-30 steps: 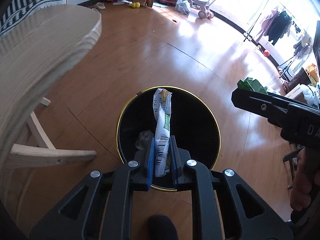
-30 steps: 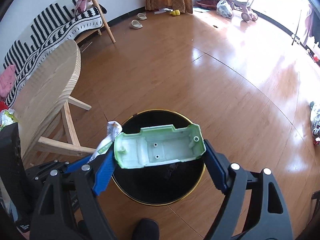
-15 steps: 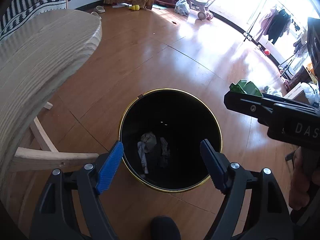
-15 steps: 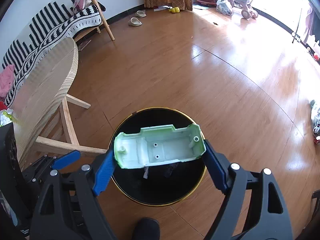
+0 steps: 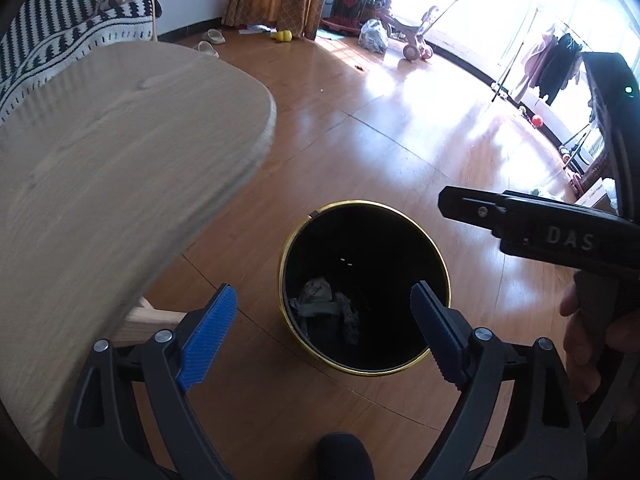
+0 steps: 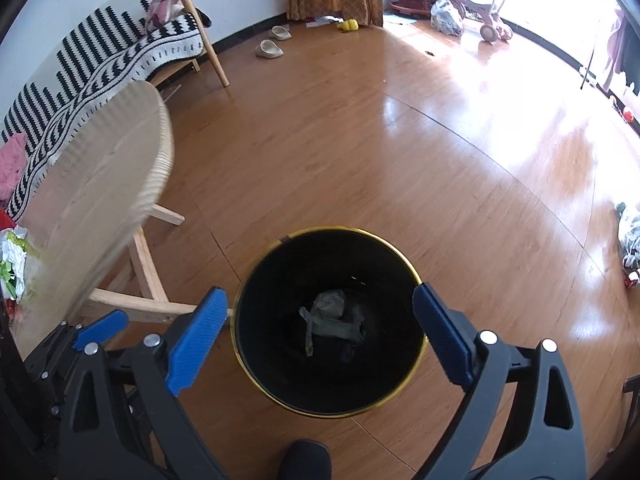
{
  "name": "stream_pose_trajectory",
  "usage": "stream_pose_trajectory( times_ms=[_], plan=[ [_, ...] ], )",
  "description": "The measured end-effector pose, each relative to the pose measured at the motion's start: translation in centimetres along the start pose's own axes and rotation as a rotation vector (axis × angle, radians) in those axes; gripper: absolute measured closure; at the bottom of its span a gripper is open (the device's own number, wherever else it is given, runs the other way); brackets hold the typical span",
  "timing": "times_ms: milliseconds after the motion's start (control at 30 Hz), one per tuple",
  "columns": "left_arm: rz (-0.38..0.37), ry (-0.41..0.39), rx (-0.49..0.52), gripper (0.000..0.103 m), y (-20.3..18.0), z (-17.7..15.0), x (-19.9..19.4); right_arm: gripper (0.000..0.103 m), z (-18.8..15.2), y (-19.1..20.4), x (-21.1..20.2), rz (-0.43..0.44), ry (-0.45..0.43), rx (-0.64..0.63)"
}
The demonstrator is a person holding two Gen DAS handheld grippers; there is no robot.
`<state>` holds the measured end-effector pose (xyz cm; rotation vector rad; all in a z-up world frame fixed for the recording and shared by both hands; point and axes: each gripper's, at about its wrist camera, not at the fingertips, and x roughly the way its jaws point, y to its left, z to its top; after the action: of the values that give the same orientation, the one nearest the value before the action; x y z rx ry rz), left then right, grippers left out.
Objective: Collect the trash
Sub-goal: 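Return both grippers to the table pile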
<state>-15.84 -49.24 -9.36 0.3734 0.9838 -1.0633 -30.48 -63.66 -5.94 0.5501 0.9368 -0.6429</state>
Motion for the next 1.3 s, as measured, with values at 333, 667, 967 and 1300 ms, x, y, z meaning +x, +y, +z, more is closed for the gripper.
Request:
stream_pose_trajectory(
  times_ms=[333,667,967,1300],
  plan=[
    [0.178,-0.213,-0.186,0.007,12.0,-2.0,-12.8,0.009,1.0,14.6,-2.2,0.141,-0.070,-0.155],
    [0.541,-0.311,-0.474,0.007,30.0,-9.3,-24.3,0.009,-2.4,34.0,-2.2,0.300,-0.043,-0.409],
    [0.681,-0.301,-0.728,0.007,42.8,-15.8,-27.9,0.009,-5.6,44.2,-1.2,0.367,-0.035,-0.528],
    [0.544,-0.311,-0.722,0.046,45.0,-15.6,-26.4,0.009,-7.0,49.8,0.0,0.402,-0.055,-0.620]
  ],
)
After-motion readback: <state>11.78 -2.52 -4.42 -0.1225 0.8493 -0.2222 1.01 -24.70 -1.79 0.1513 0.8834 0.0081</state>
